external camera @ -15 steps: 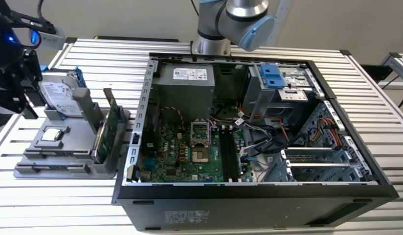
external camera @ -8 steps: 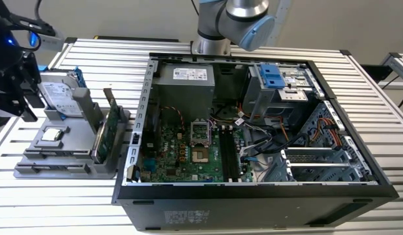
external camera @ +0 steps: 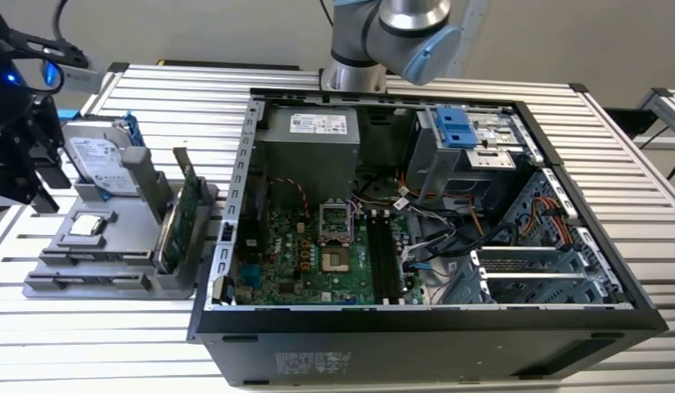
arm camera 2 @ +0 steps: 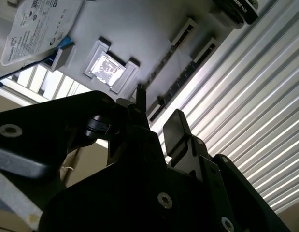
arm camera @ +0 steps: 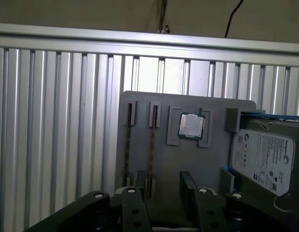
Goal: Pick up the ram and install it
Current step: 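Pick up the ram and move it above insertion slot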
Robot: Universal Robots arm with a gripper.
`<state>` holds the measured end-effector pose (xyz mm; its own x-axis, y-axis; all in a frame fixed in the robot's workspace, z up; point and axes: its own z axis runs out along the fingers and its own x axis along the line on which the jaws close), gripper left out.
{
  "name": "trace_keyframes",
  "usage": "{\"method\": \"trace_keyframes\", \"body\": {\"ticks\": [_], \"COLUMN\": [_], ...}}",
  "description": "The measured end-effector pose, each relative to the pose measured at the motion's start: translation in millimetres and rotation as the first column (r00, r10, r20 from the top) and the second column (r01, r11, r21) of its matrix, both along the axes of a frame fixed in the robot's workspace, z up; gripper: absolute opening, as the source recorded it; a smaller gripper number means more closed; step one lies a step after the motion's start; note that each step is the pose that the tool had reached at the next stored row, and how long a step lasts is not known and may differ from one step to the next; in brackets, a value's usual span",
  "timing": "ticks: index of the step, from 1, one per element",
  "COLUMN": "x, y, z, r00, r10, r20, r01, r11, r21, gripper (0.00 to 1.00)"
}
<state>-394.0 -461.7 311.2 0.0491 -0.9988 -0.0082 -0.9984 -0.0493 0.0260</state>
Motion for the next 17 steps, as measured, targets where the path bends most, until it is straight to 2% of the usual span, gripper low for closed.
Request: {"method": "trace_keyframes", "body": {"ticks": [3, 6, 17], "x": [0.0, 0.0, 0.0], "y": [-4.5, -7.0, -10.0], "z": [-1.3, -2.9, -8.0], "r00": [1.0000, 1.0000, 1.0000], "r10": [0.000, 0.000, 0.000], "r20": [0.0002, 0.0002, 0.0001], "r01": [0.000, 0.000, 0.000], "r11": [1.0000, 1.0000, 1.0000], "r21": [0.0001, 0.0001, -0.0010], "gripper": [1.00, 1.00, 1.00]}}
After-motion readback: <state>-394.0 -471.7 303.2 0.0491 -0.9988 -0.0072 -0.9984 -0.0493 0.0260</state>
